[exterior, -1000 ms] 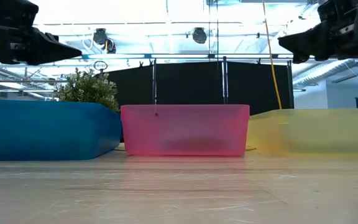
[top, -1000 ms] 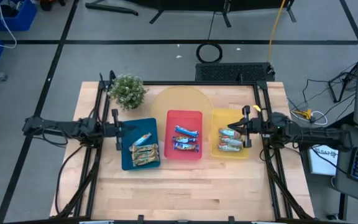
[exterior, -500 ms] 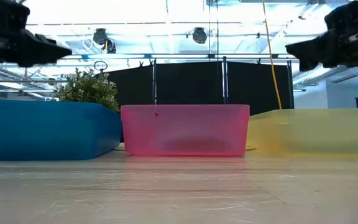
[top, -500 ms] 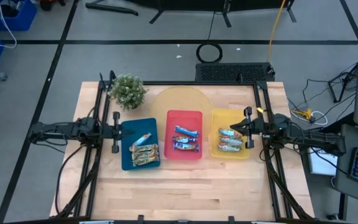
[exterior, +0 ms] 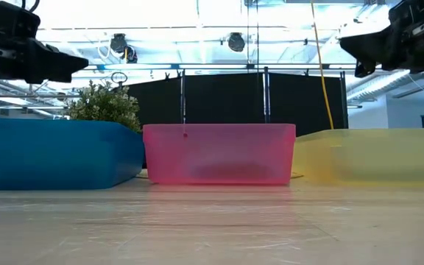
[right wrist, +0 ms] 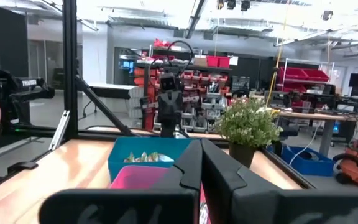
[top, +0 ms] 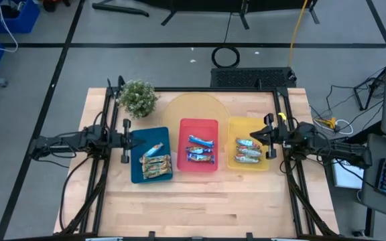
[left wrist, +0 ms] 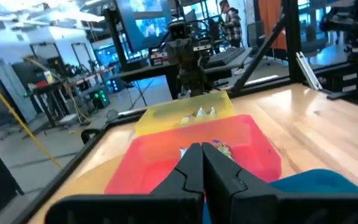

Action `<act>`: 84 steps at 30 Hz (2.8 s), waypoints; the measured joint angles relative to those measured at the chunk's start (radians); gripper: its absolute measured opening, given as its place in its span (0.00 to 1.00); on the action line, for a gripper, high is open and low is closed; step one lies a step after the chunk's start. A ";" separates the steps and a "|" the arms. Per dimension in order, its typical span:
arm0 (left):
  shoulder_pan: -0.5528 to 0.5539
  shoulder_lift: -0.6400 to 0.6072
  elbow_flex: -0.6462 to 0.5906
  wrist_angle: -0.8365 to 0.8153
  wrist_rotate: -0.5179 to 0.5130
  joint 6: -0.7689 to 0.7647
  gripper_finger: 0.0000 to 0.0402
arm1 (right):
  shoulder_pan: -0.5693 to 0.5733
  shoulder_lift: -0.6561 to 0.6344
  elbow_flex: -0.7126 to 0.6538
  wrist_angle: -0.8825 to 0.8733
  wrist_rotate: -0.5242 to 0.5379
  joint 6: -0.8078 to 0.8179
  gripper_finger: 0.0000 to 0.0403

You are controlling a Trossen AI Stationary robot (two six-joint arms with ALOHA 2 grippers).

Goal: Pick and place Granola Bars by type
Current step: Return to Home Position

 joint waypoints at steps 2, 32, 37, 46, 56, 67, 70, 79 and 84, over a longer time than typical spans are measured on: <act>0.004 0.004 0.000 -0.001 -0.007 -0.041 0.02 | 0.000 0.001 0.000 0.000 0.000 0.000 0.00; 0.004 0.011 0.000 -0.002 -0.024 -0.156 0.10 | 0.000 0.001 -0.003 -0.001 0.001 0.005 0.00; 0.004 0.011 0.000 -0.002 -0.024 -0.156 0.10 | 0.000 0.001 -0.003 -0.001 0.001 0.005 0.00; 0.004 0.011 0.000 -0.002 -0.024 -0.156 0.10 | 0.000 0.001 -0.003 -0.001 0.001 0.005 0.00; 0.004 0.011 0.000 -0.002 -0.025 -0.156 0.10 | 0.000 0.001 -0.003 -0.001 0.001 0.005 0.00; 0.004 0.011 0.000 -0.002 -0.025 -0.156 0.10 | 0.000 0.001 -0.003 -0.001 0.001 0.005 0.00; 0.004 0.011 0.000 -0.002 -0.025 -0.156 0.10 | 0.000 0.001 -0.003 -0.001 0.001 0.005 0.00; 0.004 0.011 0.000 -0.002 -0.025 -0.156 0.10 | 0.000 0.001 -0.003 -0.001 0.001 0.005 0.00; 0.004 0.011 0.000 -0.002 -0.025 -0.156 0.10 | 0.000 0.001 -0.003 -0.001 0.001 0.005 0.00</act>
